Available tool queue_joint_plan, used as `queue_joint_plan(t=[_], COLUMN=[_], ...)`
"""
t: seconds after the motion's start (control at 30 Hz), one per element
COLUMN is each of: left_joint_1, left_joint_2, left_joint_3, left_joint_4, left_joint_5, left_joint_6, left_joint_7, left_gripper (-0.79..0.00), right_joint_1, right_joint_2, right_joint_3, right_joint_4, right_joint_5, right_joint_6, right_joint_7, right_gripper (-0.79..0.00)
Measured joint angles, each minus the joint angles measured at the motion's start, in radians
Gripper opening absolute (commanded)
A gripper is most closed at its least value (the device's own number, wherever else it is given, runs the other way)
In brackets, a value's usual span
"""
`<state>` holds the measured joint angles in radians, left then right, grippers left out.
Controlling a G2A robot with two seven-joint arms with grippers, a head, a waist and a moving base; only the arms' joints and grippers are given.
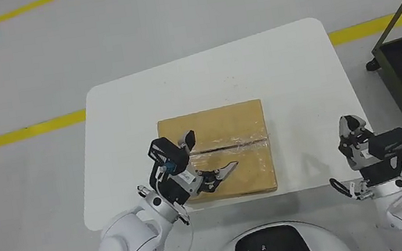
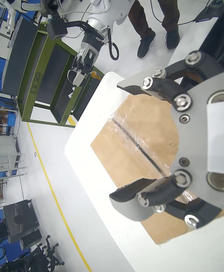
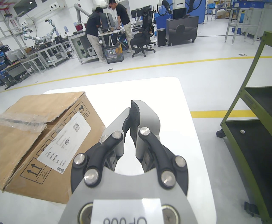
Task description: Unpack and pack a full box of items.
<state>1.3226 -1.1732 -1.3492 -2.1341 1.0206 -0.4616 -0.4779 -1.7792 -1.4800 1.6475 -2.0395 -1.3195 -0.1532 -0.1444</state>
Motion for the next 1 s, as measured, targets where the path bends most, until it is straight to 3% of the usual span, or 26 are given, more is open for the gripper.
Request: queue_joint_plan(t=[0.17, 0.27, 0.37, 0.63, 0.9, 1.0], left_joint_1=[0.001, -0.019, -0.084, -0.270, -0.325, -0.345], left_joint_2=[0.000, -0.004, -0.014, -0.038, -0.039, -0.035], left_joint_3=[0.004, 0.057, 0.133, 0.320, 0.363, 0.363], left_joint_4=[-0.001, 0.017, 0.058, 0.192, 0.212, 0.212], left_joint_5=[-0.003, -0.022, -0.048, 0.110, 0.257, 0.329], left_joint_6=[-0.002, -0.035, -0.013, -0.052, -0.078, -0.126], left_joint_7=[0.004, 0.015, 0.009, -0.045, -0.093, -0.094], left_gripper=[0.000, 0.000, 0.000, 0.000, 0.000, -0.083], right_joint_1=[-0.011, -0.012, -0.012, -0.016, -0.025, -0.027], right_joint_2=[0.004, 0.006, 0.008, 0.014, 0.019, 0.020], right_joint_3=[0.004, 0.001, 0.000, 0.011, 0.011, 0.009], right_joint_4=[-0.007, -0.005, -0.003, -0.009, -0.013, -0.015], right_joint_5=[0.009, 0.008, 0.007, 0.016, 0.019, 0.021], right_joint_6=[-0.002, -0.005, -0.008, -0.005, 0.012, 0.018], right_joint_7=[-0.002, -0.004, -0.005, -0.005, -0.008, -0.010], right_gripper=[-0.785, -0.785, -0.785, -0.785, -0.785, -0.785])
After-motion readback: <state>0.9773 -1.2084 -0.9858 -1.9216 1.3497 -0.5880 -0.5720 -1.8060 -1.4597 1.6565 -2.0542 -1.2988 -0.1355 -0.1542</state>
